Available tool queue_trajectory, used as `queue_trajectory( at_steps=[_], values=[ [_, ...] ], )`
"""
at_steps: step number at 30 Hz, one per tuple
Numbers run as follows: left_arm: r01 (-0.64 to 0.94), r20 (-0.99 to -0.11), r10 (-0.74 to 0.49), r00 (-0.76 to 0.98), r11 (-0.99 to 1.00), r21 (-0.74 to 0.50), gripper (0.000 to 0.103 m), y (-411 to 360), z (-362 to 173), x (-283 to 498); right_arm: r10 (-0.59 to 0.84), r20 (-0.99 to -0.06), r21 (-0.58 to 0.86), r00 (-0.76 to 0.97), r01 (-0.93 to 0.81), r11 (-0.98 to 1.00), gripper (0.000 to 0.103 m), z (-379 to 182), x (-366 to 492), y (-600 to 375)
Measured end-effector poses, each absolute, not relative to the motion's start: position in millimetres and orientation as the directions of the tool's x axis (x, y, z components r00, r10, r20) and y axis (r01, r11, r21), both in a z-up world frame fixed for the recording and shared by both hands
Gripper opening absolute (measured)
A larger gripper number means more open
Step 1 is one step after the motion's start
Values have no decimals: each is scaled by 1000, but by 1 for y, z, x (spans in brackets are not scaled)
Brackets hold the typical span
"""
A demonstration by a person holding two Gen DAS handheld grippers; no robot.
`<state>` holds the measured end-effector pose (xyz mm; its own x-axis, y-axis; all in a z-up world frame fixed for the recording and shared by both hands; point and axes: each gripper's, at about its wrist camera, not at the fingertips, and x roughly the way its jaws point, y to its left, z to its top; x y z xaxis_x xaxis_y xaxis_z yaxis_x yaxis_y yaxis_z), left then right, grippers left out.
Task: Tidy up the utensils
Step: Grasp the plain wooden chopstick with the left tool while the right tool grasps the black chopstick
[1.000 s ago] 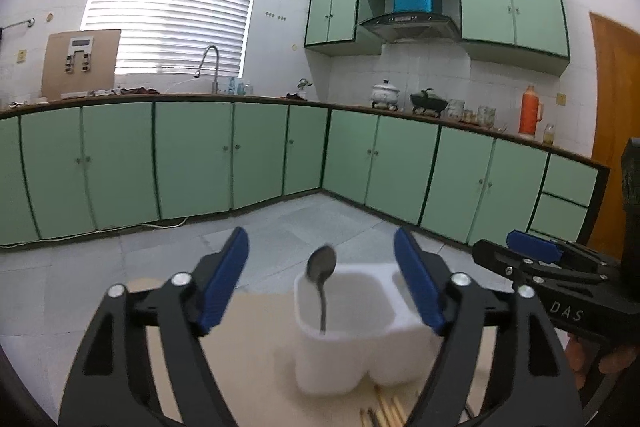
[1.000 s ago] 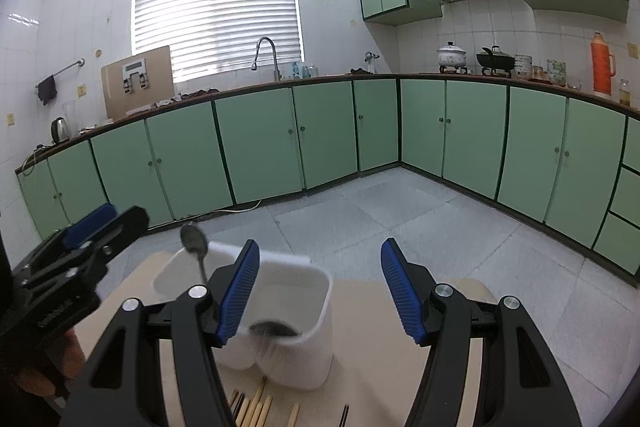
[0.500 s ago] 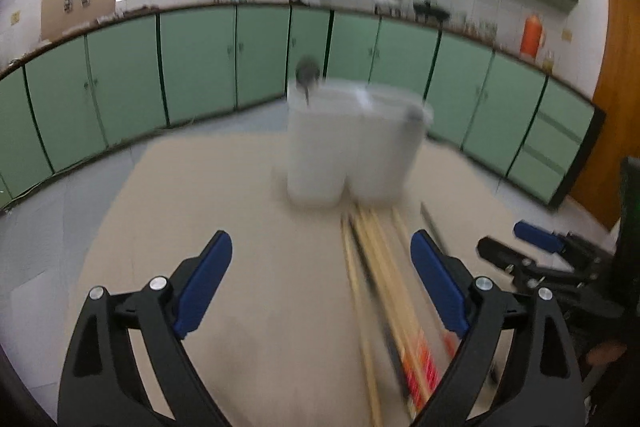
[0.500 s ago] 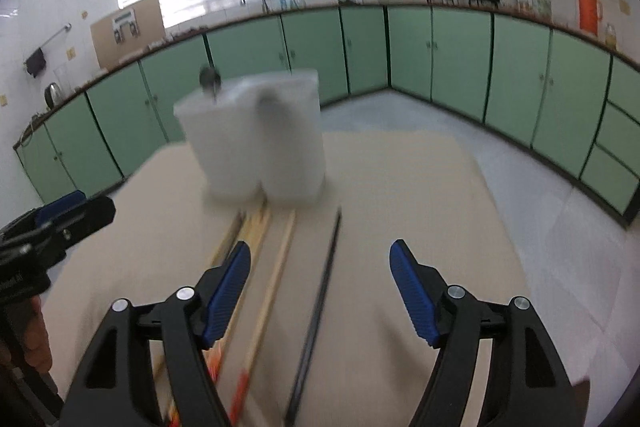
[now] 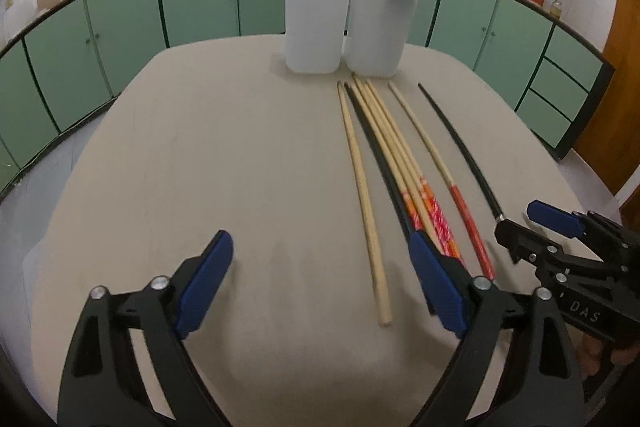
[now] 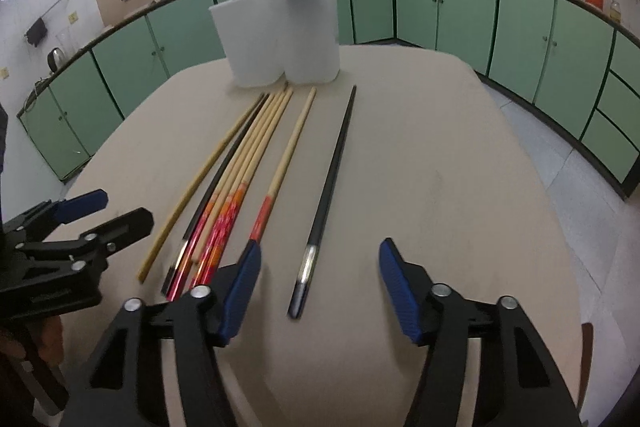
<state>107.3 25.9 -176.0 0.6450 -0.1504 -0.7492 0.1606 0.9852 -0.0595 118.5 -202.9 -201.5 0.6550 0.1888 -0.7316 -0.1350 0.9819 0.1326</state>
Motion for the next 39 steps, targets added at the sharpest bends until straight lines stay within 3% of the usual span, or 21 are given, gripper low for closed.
queue_trajectory(
  at_steps=[12,17,23,28,34,39],
  values=[
    [164,-760,-130,637,986,-31,75,20,-185,89,164,-719,88,676,-146,985,33,-207,99,-194],
    [172,-753,-131,645,985,-24,65,15,-184,84,139,-718,56,682,-143,988,28,-208,97,-189],
    [162,-743,-122,658,987,-18,44,14,-184,83,128,-717,49,685,-133,990,25,-209,98,-187],
    [168,-738,-124,664,986,-14,6,11,-183,82,135,-717,53,684,-139,989,10,-210,98,-186],
    [174,-732,-132,668,985,-19,6,11,-179,80,157,-714,80,683,-143,986,8,-207,95,-190],
    [186,-679,-117,725,982,30,6,14,-149,71,149,-682,50,716,-157,986,7,-189,87,-192]
  ],
)
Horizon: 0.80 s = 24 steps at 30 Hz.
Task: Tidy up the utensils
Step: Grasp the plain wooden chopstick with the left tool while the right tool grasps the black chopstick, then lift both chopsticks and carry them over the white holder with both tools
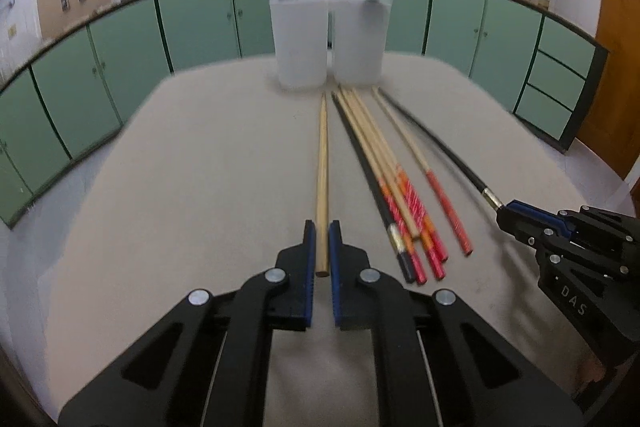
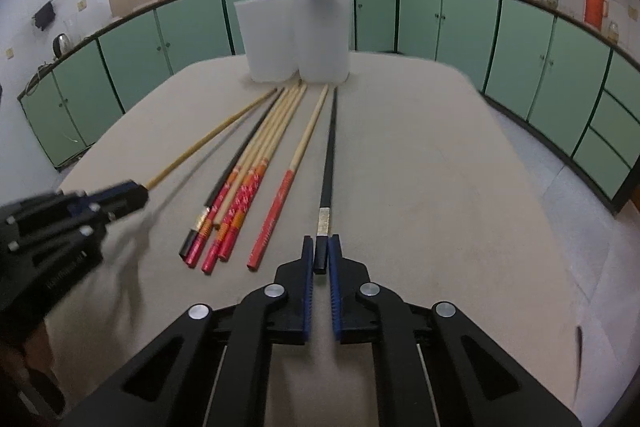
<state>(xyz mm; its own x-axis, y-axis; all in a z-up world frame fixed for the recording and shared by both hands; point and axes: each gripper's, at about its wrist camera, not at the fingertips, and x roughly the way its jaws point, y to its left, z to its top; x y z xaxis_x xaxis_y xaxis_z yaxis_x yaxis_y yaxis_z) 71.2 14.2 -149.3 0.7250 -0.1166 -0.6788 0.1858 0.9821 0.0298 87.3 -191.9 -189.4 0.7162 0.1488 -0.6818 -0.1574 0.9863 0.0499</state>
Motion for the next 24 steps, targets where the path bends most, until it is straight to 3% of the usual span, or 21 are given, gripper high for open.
queue_trajectory(
  at_steps=[5,13,24],
  values=[
    [188,-593,-115,797,980,62,6,20,-106,60,143,-624,20,768,-167,986,7,-156,82,-199],
    [203,-448,-179,876,979,4,6,37,-28,68,188,-516,37,836,-197,980,7,-83,87,-218],
    [282,-396,-296,869,955,-95,6,35,19,99,314,-474,95,822,-307,947,6,-7,133,-232]
  ],
)
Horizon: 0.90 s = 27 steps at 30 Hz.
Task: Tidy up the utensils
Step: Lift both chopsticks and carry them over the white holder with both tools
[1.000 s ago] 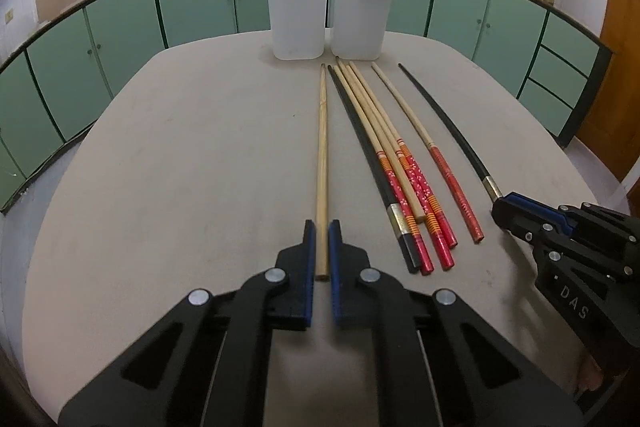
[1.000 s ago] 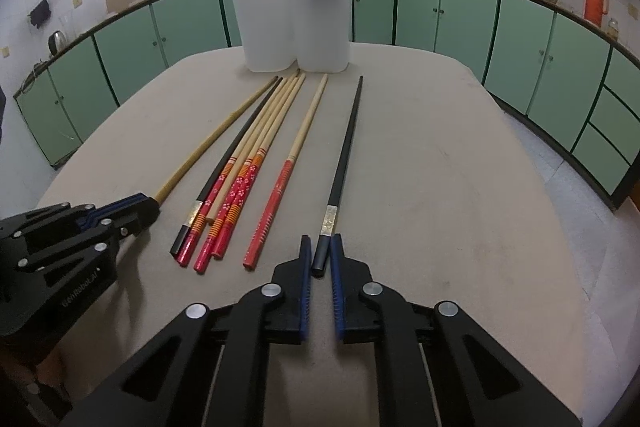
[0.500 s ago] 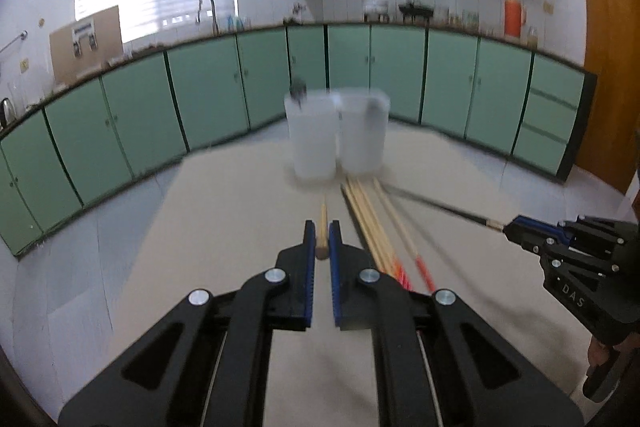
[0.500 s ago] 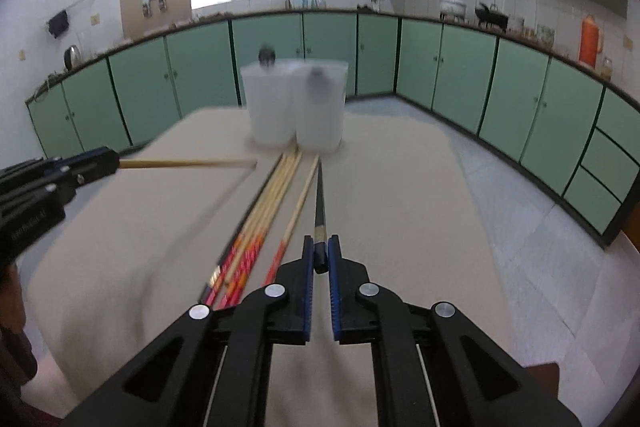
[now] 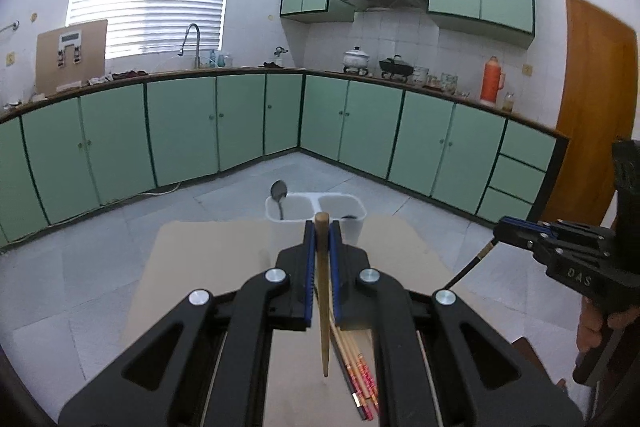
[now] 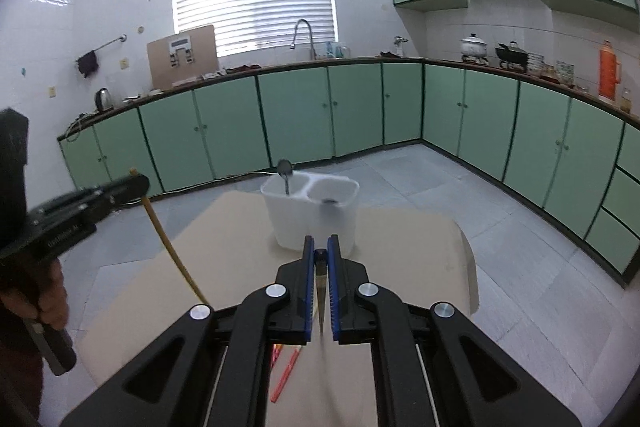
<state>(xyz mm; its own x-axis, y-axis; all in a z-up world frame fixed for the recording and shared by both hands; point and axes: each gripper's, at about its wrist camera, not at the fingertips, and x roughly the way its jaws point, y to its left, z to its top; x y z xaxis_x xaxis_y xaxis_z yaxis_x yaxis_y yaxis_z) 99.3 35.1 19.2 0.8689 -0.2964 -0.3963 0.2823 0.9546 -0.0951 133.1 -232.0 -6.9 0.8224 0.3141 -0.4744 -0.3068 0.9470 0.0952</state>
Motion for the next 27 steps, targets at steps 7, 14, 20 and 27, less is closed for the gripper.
queue_trajectory(
  at_steps=[7,14,20,27],
  values=[
    [297,-353,-307,884,951,-85,6,31,40,111,362,-470,104,805,-357,928,6,20,156,-230],
    [292,-258,-298,919,954,-64,6,29,79,136,387,-372,98,843,-379,920,6,73,186,-231],
    [263,-157,-266,951,964,-39,6,22,114,169,371,-289,87,882,-362,928,6,111,224,-228],
    [221,-130,-223,966,975,-36,6,8,105,225,319,-294,59,901,-316,947,6,96,286,-215]
  ],
)
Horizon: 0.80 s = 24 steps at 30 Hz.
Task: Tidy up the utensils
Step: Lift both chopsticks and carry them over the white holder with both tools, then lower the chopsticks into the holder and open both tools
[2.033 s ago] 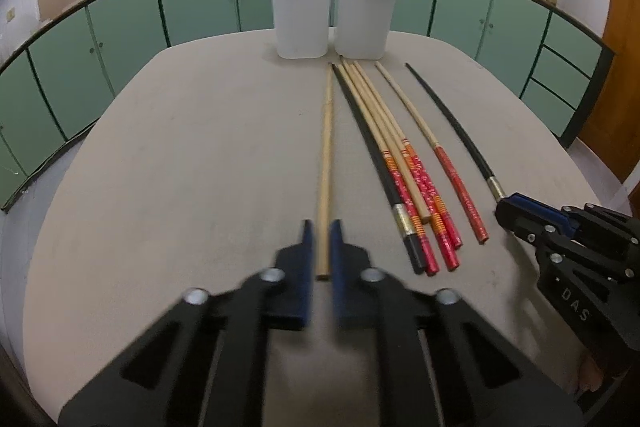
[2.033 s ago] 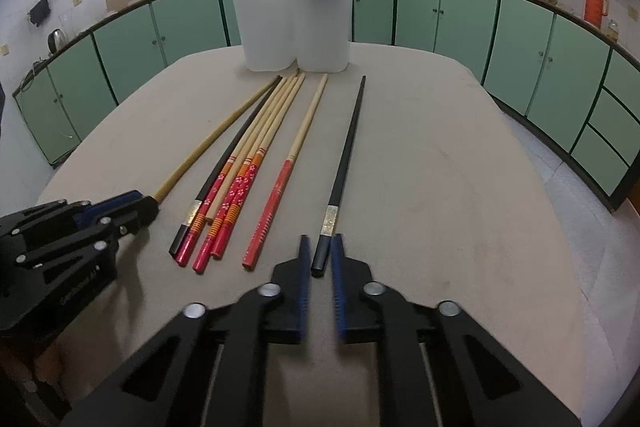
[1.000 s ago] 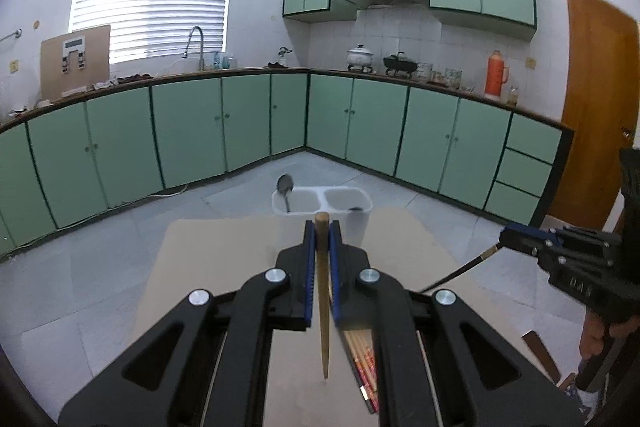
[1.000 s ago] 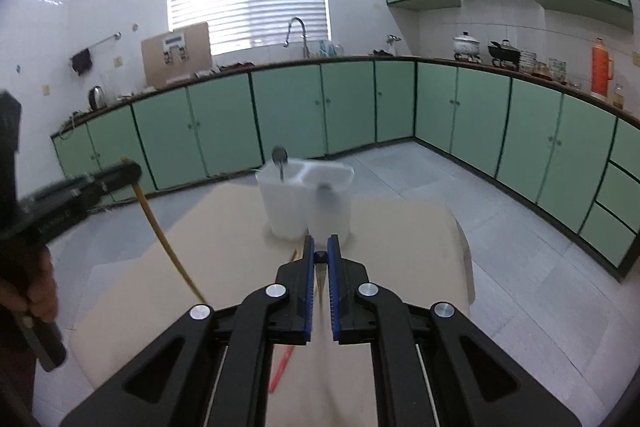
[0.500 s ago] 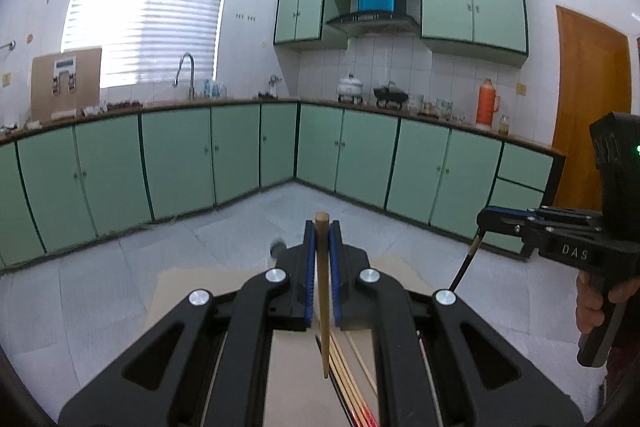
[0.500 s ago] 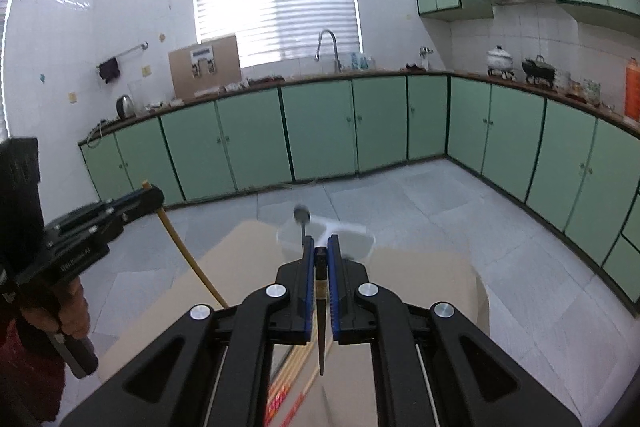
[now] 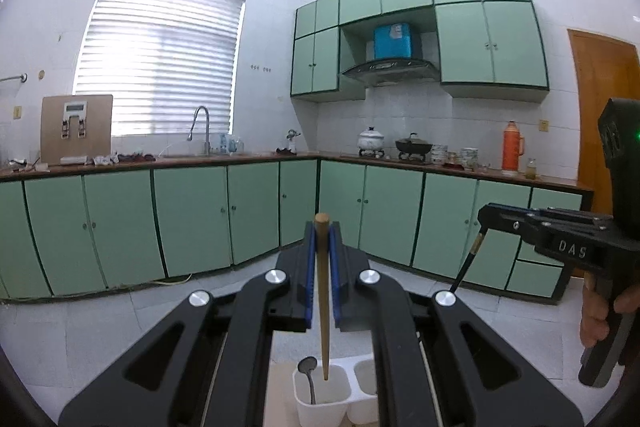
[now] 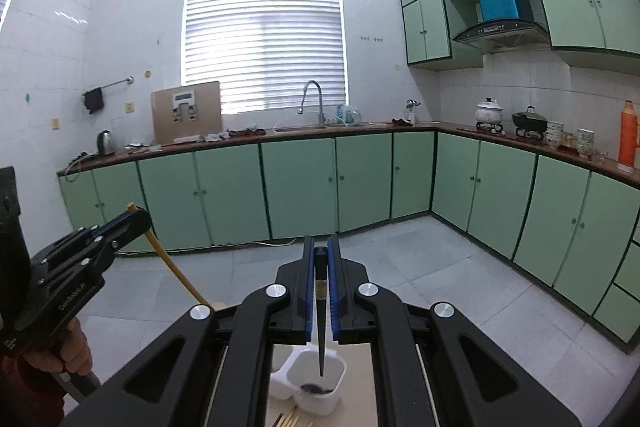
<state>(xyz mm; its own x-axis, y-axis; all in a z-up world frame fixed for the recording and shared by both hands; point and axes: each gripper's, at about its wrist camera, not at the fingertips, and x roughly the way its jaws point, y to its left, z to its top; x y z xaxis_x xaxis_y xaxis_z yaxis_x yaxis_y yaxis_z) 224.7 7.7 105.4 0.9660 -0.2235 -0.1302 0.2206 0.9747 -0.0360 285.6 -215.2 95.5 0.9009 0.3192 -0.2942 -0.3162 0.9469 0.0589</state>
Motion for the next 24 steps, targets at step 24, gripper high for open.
queue_trajectory(
  at_steps=[24],
  values=[
    [209,-357,-208,911,977,-36,31,20,4,301,279,-433,115,857,-254,960,20,-2,335,-229]
  ],
)
